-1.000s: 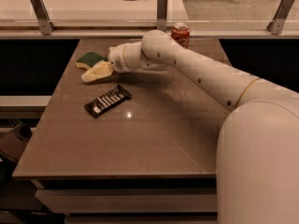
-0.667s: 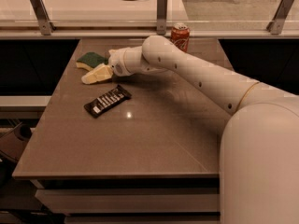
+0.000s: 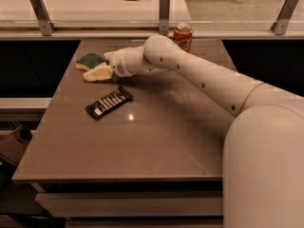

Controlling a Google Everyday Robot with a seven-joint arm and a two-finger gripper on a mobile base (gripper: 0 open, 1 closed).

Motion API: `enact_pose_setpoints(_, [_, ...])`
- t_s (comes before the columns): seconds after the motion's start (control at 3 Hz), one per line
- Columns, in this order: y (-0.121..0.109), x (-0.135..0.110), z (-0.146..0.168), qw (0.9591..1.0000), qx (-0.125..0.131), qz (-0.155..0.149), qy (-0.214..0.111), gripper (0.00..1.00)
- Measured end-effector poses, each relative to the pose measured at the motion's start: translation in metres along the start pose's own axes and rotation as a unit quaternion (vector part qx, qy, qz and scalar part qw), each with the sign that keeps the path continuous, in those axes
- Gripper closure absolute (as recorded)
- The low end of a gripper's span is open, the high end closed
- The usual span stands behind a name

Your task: Pick sponge

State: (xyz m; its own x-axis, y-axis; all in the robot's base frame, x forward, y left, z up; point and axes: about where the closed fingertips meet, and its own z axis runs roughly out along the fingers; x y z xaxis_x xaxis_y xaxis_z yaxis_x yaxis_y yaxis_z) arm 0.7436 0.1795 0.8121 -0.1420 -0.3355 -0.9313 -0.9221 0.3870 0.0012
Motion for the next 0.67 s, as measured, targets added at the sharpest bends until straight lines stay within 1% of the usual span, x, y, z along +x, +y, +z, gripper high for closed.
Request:
enact_pose_setpoints(0.33, [0.0000,-0.0040,-0.0015,1.0000,0.000,0.000,0.000,0.87])
enact_pose_setpoints(0.67, [0.0003,-0.0050,-0.0016,1.0000,0.000,0.000,0.000,1.00])
